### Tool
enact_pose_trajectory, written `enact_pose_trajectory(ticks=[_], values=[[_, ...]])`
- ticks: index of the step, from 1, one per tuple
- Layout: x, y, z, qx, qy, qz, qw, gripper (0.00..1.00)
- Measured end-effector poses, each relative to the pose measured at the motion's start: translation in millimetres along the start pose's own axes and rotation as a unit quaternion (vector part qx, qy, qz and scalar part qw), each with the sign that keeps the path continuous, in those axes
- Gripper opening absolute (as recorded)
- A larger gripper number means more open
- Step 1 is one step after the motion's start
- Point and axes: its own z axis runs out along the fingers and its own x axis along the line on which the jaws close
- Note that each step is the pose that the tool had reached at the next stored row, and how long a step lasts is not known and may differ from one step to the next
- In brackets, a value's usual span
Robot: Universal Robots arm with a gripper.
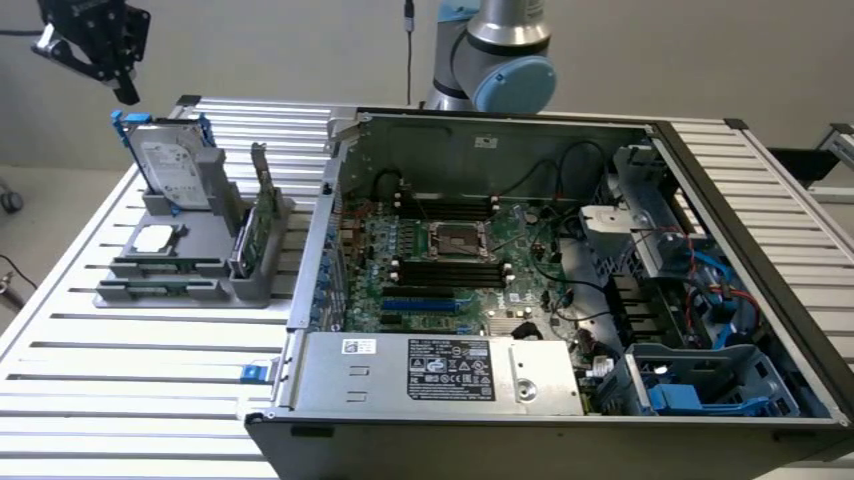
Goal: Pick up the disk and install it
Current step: 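Pick up the disk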
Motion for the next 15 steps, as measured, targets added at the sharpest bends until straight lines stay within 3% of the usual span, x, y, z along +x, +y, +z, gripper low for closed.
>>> enact_pose_trajectory(ticks=[7, 12, 15], values=[[-0.3, 0.6, 3.0, -0.0002, -0.0008, -0.052, 0.9987, 0.11], [-0.2, 0.5, 4.7, -0.0014, -0.0017, -0.096, 0.9953, 0.11], [-0.2, 0.5, 5.2, -0.0025, -0.0038, -0.121, 0.9926, 0.11]])
